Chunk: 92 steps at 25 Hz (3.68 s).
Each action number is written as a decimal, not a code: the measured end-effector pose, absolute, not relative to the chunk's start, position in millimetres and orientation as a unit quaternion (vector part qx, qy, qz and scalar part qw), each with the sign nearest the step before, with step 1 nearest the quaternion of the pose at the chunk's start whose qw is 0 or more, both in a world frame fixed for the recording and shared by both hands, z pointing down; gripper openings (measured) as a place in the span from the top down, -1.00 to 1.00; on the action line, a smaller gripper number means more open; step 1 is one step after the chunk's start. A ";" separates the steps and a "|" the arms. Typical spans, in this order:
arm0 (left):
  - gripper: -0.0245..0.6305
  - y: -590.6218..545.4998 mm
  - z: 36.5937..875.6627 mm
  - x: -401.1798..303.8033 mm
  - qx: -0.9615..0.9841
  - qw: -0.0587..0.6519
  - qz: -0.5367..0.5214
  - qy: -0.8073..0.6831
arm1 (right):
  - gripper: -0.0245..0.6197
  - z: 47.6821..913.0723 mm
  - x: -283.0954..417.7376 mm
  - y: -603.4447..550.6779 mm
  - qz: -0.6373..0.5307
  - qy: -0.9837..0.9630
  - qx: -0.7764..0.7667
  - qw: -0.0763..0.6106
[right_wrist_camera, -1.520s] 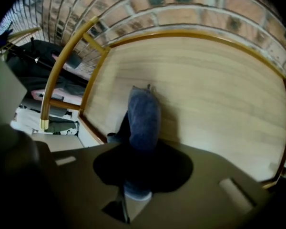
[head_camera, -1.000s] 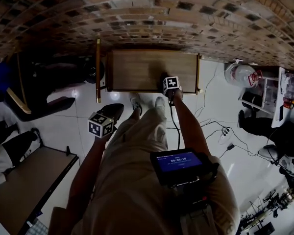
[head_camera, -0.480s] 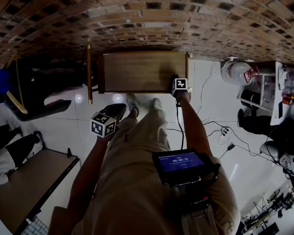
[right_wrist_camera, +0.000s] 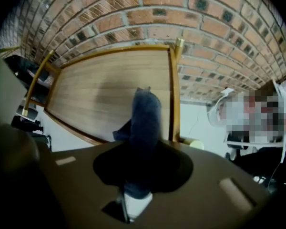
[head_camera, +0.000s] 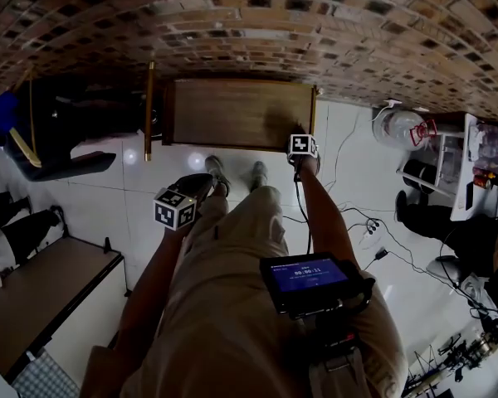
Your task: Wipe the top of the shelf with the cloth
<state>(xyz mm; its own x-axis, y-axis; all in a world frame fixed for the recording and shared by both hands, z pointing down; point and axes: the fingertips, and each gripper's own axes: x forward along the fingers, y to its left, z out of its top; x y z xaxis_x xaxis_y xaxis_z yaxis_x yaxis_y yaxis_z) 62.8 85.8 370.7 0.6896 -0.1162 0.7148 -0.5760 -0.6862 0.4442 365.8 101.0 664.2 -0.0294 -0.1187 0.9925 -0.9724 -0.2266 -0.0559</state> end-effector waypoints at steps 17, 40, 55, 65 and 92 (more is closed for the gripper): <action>0.92 103.6 451.5 -50.1 0.849 0.313 0.341 -0.256 | 0.64 600.4 178.8 152.4 0.488 -0.598 0.487 0.410; 0.92 113.0 559.3 -163.7 0.821 0.351 0.312 -0.326 | 0.64 805.8 -98.9 -30.6 0.044 -0.693 0.313 0.648; 0.92 138.2 605.3 -137.0 0.834 0.359 0.318 -0.271 | 0.62 863.8 -69.7 -44.2 -0.008 -0.691 0.306 0.655; 0.92 152.5 620.7 -95.3 0.837 0.357 0.338 -0.240 | 0.62 866.5 100.9 20.8 0.022 -0.680 0.320 0.660; 0.92 165.4 607.9 72.1 0.850 0.345 0.366 -0.157 | 0.63 844.7 420.7 221.9 0.220 -0.521 0.438 0.699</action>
